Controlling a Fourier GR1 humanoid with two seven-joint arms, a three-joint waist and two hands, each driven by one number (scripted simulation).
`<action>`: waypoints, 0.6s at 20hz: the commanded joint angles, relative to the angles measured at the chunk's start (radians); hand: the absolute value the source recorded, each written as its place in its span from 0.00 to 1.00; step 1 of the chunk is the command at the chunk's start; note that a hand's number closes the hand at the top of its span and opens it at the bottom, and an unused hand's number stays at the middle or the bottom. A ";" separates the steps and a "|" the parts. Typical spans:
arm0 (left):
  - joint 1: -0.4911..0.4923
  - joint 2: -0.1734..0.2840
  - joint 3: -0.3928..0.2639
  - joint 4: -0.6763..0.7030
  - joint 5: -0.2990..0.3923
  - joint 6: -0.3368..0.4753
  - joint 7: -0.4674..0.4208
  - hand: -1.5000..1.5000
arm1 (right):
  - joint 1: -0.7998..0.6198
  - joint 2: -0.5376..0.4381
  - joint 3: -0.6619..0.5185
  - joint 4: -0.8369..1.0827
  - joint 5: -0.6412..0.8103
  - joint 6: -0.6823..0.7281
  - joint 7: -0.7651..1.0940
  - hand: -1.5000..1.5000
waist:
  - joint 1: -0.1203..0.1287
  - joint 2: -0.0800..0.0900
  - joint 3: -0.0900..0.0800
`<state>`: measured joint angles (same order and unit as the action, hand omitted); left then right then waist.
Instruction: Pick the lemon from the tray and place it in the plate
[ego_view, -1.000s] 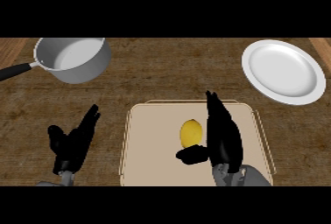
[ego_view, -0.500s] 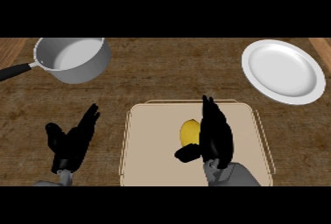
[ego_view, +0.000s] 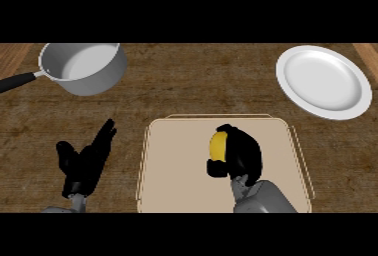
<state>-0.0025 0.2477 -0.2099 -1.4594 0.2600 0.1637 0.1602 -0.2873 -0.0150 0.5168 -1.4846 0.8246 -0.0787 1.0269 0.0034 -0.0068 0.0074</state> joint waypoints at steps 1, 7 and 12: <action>0.005 -0.030 0.007 0.098 -0.017 -0.017 -0.033 0.50 | -0.054 0.013 -0.029 0.078 0.020 0.045 -0.010 1.00 | -0.001 0.008 -0.008; 0.035 -0.056 -0.014 0.003 -0.062 0.017 0.027 0.50 | 0.018 0.012 0.017 -0.005 0.113 0.044 0.017 1.00 | -0.003 0.006 -0.007; 0.010 -0.065 -0.037 0.014 -0.055 -0.009 0.033 0.50 | -0.298 0.014 -0.079 0.295 0.126 -0.084 0.149 1.00 | 0.045 0.020 -0.007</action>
<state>0.0019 0.2097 -0.2082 -1.4765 0.2179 0.1578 0.1740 -0.4243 -0.0107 0.4936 -1.3592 0.9330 -0.0755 1.0461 0.0178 -0.0033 0.0073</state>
